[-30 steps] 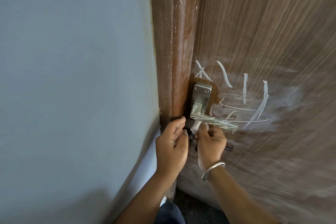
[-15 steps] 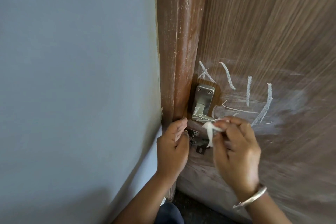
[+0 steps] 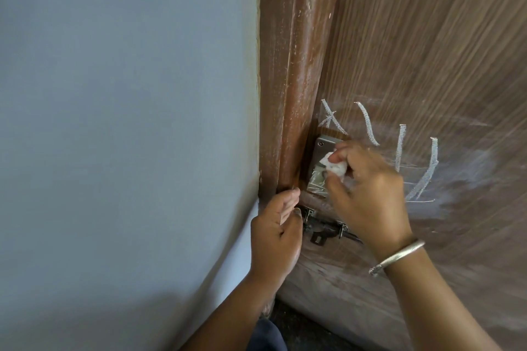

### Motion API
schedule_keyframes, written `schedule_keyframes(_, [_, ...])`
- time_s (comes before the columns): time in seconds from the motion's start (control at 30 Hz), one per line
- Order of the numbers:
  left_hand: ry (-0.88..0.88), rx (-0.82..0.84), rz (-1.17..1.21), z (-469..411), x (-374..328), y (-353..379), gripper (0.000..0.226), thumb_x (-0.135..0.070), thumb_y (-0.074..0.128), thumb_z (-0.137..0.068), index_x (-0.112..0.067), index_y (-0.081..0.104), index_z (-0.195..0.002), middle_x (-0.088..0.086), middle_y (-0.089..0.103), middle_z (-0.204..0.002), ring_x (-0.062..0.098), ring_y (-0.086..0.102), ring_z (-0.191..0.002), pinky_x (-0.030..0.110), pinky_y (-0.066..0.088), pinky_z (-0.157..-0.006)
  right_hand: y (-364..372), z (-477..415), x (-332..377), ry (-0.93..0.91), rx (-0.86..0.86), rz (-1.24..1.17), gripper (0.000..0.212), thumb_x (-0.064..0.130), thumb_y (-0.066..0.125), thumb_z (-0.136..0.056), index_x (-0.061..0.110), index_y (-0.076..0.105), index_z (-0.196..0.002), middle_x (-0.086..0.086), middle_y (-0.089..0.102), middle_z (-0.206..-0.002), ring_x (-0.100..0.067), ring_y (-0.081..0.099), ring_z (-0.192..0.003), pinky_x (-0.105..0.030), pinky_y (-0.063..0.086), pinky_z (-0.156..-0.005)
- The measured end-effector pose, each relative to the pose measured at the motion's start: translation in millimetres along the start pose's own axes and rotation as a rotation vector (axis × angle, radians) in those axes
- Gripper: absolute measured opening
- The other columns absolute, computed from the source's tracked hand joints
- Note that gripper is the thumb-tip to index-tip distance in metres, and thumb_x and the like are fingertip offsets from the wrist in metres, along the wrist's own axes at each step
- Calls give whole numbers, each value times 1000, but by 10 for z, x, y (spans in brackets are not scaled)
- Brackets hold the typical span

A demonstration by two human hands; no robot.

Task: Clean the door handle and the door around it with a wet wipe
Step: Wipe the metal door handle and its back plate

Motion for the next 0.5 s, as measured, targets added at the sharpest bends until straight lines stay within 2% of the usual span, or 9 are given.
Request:
schedule_keyframes(0.13, [93, 5, -75, 14, -53, 7, 40, 5, 51, -85, -12, 58, -121, 2, 64, -120, 2, 58, -112, 20, 46, -96, 57, -75, 42, 2, 128, 3, 30, -8, 65, -73, 3, 54, -99, -11, 67, -82, -27, 63, -60, -23, 43, -50])
schedule_keyframes(0.27, [260, 20, -105, -12, -281, 59, 52, 3, 51, -82, -29, 47, -123, -12, 57, -124, 5, 55, -116, 22, 47, -95, 104, -157, 110, -38, 217, 2, 18, -7, 64, -74, 0, 61, -90, -17, 58, -96, -27, 60, -68, -29, 49, -55])
schedule_keyframes(0.33, [226, 87, -121, -50, -361, 86, 56, -2, 50, -82, -40, 45, -124, -29, 52, -122, -3, 51, -117, 14, 43, -92, 137, -154, 154, -37, 223, -20, 16, -6, 64, -76, 1, 62, -90, -15, 61, -93, -27, 63, -70, -32, 53, -56])
schedule_keyframes(0.4, [108, 140, -112, -78, -405, 98, 58, -11, 47, -83, -50, 41, -125, -41, 52, -113, -13, 51, -109, 7, 42, -86, 154, -149, 171, -21, 219, -66, 18, -5, 62, -80, 4, 58, -95, -9, 66, -85, -23, 65, -71, -31, 54, -57])
schedule_keyframes(0.43, [64, 160, -104, -86, -405, 107, 59, -13, 46, -82, -50, 39, -128, -41, 53, -113, -13, 52, -105, 8, 43, -84, 153, -150, 161, -2, 229, -96, 20, -4, 61, -81, 6, 56, -98, -7, 67, -85, -19, 66, -74, -28, 53, -59])
schedule_keyframes(0.5, [29, 206, -113, -90, -428, 145, 60, -11, 47, -83, -41, 38, -134, -24, 56, -123, -2, 57, -105, 22, 50, -86, 132, -155, 101, 30, 267, -174, 25, -2, 59, -82, 9, 52, -104, -3, 68, -93, -13, 66, -84, -19, 50, -66])
Point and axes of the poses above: each hand's wrist, its own z-axis away from the middle knuckle, its own y-axis out of the palm, x = y × z, the point moved 2 cm from there along -z, towards the middle knuckle
